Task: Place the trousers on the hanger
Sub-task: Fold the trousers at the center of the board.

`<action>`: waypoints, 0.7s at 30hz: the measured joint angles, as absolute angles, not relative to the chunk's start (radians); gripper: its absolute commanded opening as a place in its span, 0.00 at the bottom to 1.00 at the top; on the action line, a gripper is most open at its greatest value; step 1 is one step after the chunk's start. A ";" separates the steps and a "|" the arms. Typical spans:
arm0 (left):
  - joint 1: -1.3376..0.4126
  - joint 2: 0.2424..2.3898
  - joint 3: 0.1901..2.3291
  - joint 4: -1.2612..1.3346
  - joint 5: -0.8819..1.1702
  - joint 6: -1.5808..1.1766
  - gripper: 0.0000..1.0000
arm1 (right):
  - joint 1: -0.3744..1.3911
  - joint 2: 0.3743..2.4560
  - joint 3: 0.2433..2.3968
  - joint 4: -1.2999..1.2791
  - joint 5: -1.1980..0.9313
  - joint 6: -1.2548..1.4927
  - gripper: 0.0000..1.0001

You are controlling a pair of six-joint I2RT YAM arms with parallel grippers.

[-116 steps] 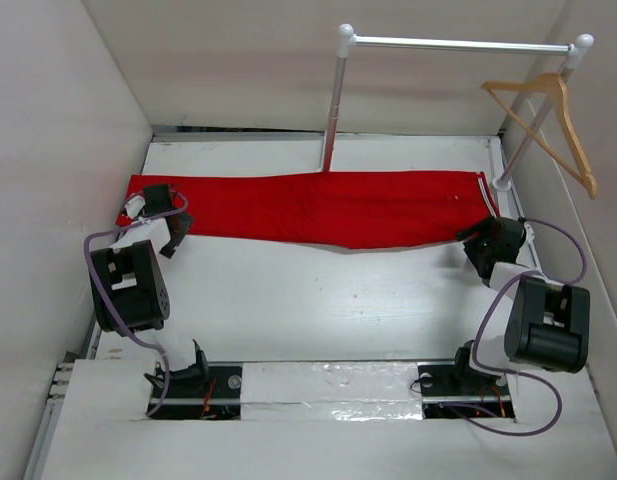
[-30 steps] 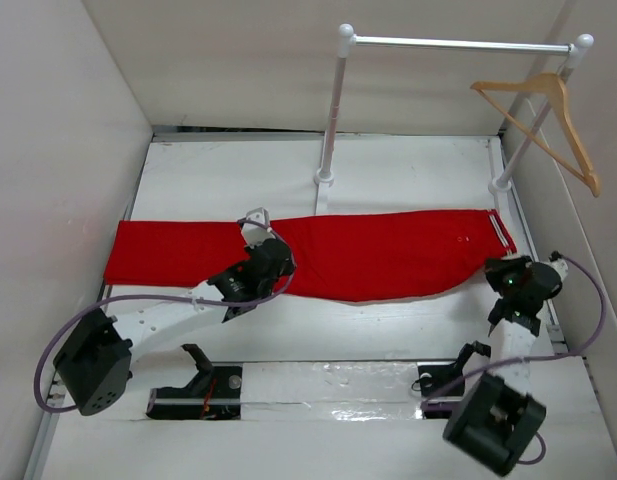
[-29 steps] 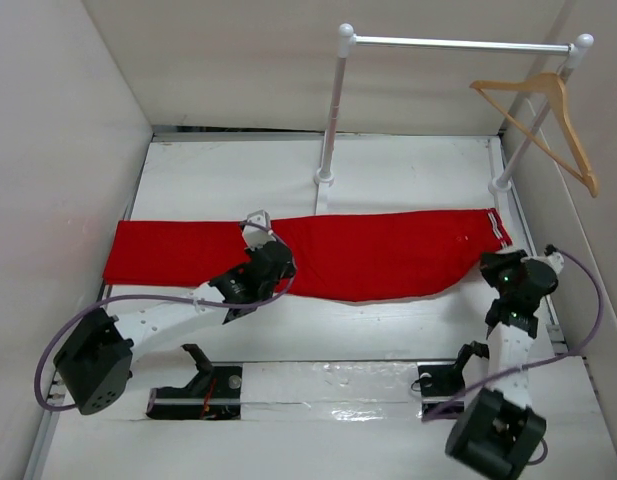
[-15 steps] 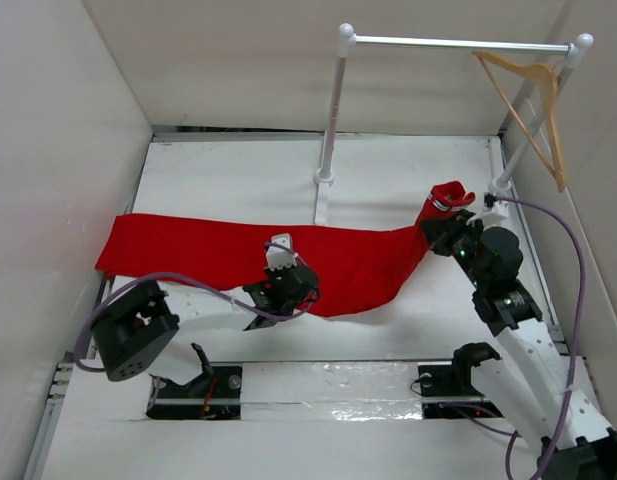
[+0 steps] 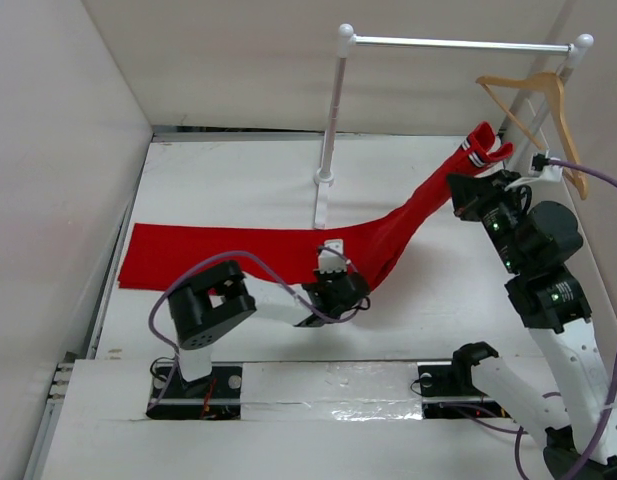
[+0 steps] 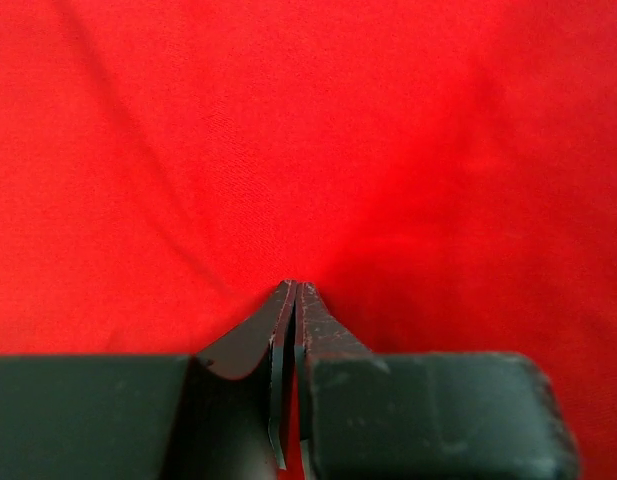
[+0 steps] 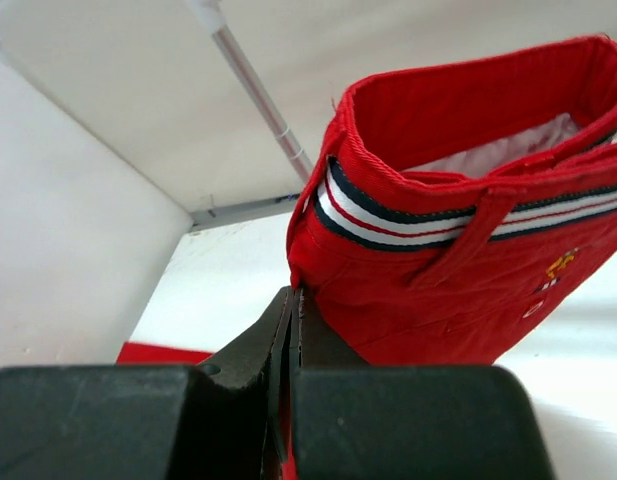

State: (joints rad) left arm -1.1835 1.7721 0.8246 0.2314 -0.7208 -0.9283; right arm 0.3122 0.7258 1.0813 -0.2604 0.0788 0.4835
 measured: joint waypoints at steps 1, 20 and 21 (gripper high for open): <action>-1.188 1.813 0.877 0.244 -0.699 -0.916 0.00 | 0.310 0.730 1.105 -0.273 0.079 0.473 0.00; -0.715 1.012 0.927 0.107 -0.492 -0.683 0.11 | 0.667 1.180 1.462 -0.276 0.101 0.384 0.00; -0.648 0.918 0.930 0.086 -0.483 -0.668 0.12 | 0.707 1.229 1.495 -0.267 0.114 0.379 0.00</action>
State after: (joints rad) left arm -0.6476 0.9176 0.9298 0.0864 -0.4831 -0.6682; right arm 0.7067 1.2285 1.4948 -0.2672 0.1143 0.3786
